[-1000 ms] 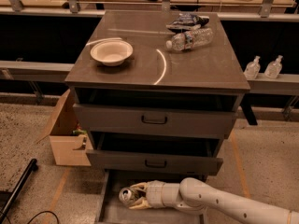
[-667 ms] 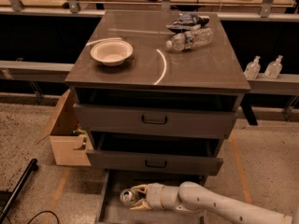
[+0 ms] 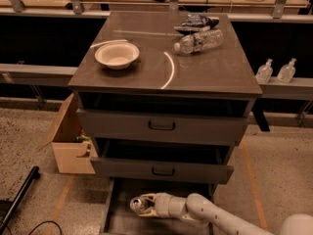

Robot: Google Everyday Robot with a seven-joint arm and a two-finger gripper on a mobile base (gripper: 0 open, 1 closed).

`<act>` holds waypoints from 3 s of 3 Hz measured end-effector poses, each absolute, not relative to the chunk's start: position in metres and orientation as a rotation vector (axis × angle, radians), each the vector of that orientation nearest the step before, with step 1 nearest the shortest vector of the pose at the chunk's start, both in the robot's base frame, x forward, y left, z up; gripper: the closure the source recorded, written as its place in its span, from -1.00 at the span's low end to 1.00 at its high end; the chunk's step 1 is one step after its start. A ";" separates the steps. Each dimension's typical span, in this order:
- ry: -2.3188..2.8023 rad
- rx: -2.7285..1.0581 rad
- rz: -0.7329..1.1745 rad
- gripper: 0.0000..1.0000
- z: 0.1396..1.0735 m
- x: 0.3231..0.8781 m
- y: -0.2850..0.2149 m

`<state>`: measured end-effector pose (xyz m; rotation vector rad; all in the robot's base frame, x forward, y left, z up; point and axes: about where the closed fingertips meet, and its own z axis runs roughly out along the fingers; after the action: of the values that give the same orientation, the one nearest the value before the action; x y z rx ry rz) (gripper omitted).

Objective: Place 7up can into bottom drawer

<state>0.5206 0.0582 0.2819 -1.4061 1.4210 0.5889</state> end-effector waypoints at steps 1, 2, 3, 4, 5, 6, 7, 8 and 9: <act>1.398 -1.368 0.585 1.00 0.254 0.545 0.052; 1.415 -1.337 0.590 1.00 0.231 0.558 0.040; 1.446 -1.327 0.603 1.00 0.214 0.561 0.030; 1.484 -1.335 0.610 0.67 0.203 0.558 0.020; 1.517 -1.347 0.624 0.21 0.192 0.551 0.015; 1.550 -1.352 0.644 -0.28 0.182 0.543 0.015; 1.566 -1.352 0.662 -0.72 0.176 0.538 0.020; 1.605 -1.348 0.648 -1.00 0.176 0.531 0.009; 1.663 -1.310 0.574 -0.63 0.188 0.523 -0.021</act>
Offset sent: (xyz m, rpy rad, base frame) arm 0.0543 -0.0387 -0.0778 0.0631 0.0092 -0.0731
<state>0.5234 -0.0214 0.1880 -1.3101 1.6625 0.5742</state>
